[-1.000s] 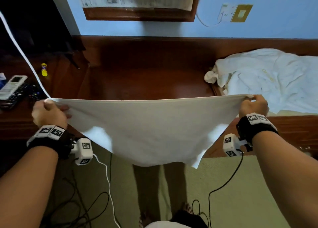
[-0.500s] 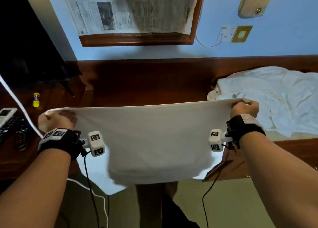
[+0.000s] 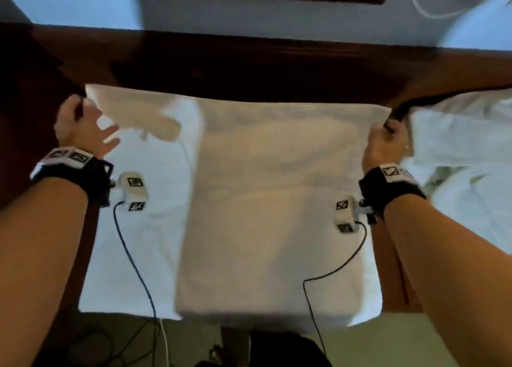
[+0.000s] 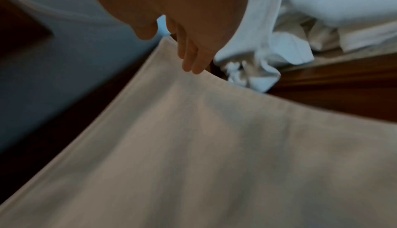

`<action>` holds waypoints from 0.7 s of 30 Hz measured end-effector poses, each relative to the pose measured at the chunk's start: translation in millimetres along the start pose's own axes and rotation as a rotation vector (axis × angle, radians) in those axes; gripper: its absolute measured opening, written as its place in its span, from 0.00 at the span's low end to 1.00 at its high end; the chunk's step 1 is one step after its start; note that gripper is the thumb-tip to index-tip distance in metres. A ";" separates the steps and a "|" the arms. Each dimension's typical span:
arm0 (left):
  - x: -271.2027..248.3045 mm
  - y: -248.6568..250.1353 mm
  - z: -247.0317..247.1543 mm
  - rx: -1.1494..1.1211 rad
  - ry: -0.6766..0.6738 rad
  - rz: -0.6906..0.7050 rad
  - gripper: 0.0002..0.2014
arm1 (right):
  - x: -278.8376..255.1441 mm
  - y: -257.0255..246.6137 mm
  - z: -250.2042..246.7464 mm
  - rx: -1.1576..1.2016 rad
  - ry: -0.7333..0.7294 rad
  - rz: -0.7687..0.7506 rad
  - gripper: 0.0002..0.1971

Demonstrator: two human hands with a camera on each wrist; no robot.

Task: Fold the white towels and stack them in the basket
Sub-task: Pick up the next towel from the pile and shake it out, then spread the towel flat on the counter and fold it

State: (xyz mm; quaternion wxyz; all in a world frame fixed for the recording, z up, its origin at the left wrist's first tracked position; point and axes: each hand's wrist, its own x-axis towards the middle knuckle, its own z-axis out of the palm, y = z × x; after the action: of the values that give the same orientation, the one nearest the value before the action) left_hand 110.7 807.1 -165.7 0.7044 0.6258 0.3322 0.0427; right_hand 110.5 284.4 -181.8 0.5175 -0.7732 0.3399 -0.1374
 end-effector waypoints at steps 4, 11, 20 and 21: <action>-41.9 -114.5 4.8 1.050 -0.249 0.047 0.36 | -58.5 100.1 5.0 -0.656 -0.556 -0.182 0.30; -54.1 -167.9 -5.7 1.696 -0.403 -0.031 0.46 | -58.1 137.0 4.0 -1.207 -0.811 -0.272 0.40; -19.5 -159.4 2.1 1.588 -0.472 0.122 0.48 | -40.8 118.2 37.0 -1.181 -0.742 -0.233 0.38; -42.5 -168.0 -8.9 1.609 -0.468 0.094 0.47 | -63.4 124.9 24.8 -1.190 -0.759 -0.240 0.38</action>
State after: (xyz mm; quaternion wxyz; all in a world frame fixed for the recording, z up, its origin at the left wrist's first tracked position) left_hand 13.4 758.8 -300.9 0.0914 0.9433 0.0803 -0.3089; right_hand 30.2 315.2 -295.2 0.0718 -0.9508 0.0665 0.2939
